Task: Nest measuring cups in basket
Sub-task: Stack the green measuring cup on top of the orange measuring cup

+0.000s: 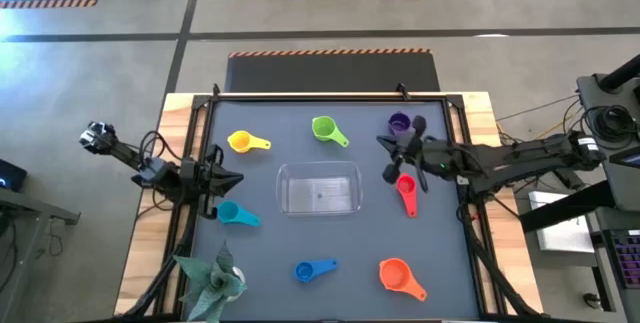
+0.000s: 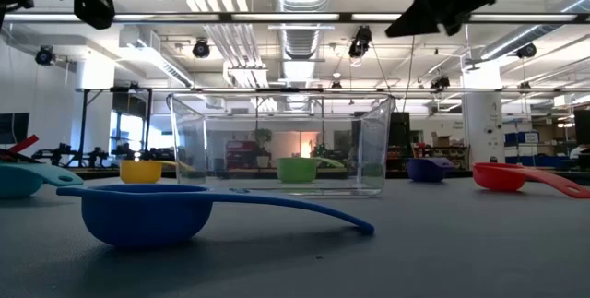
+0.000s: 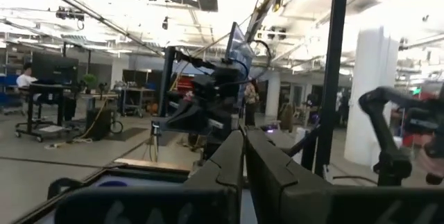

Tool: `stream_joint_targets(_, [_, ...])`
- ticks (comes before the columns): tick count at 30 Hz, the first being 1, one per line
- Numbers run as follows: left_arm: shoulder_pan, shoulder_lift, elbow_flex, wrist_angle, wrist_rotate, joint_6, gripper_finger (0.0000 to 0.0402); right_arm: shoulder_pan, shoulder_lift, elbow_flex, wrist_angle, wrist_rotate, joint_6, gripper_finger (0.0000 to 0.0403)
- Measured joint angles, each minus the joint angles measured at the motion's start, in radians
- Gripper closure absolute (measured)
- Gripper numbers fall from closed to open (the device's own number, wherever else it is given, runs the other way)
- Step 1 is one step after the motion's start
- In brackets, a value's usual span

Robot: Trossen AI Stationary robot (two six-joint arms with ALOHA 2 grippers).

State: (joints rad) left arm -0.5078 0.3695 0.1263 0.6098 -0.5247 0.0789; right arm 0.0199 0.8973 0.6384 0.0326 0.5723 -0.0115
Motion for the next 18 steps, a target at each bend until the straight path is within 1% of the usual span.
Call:
stream_joint_targets(4, [0.005, 0.075, 0.037, -0.007, -0.005, 0.016, 0.0402, -0.145, 0.082, 0.061, -0.005, -0.263, -0.016, 0.0394])
stream_joint_targets(7, [0.020, 0.116, 0.085, -0.007, -0.040, 0.050, 0.0402, -0.237, 0.147, 0.107, -0.008, -0.400, -0.034, 0.0394])
stream_joint_targets(9, [0.031, 0.138, 0.132, -0.025, -0.061, 0.071, 0.0402, -0.286, 0.187, 0.133, -0.022, -0.441, -0.043, 0.0394])
stream_joint_targets(11, [0.044, 0.156, 0.189, -0.089, -0.068, 0.080, 0.0402, -0.320, 0.223, 0.157, -0.031, -0.447, -0.052, 0.0394])
stream_joint_targets(15, [0.069, 0.199, 0.333, -0.314, -0.067, 0.037, 0.0402, -0.366, 0.280, 0.187, -0.039, -0.450, -0.052, 0.0394])
stream_joint_targets(18, [0.082, 0.244, 0.435, -0.449, -0.068, 0.000, 0.0402, -0.377, 0.309, 0.208, -0.038, -0.455, -0.065, 0.0394])
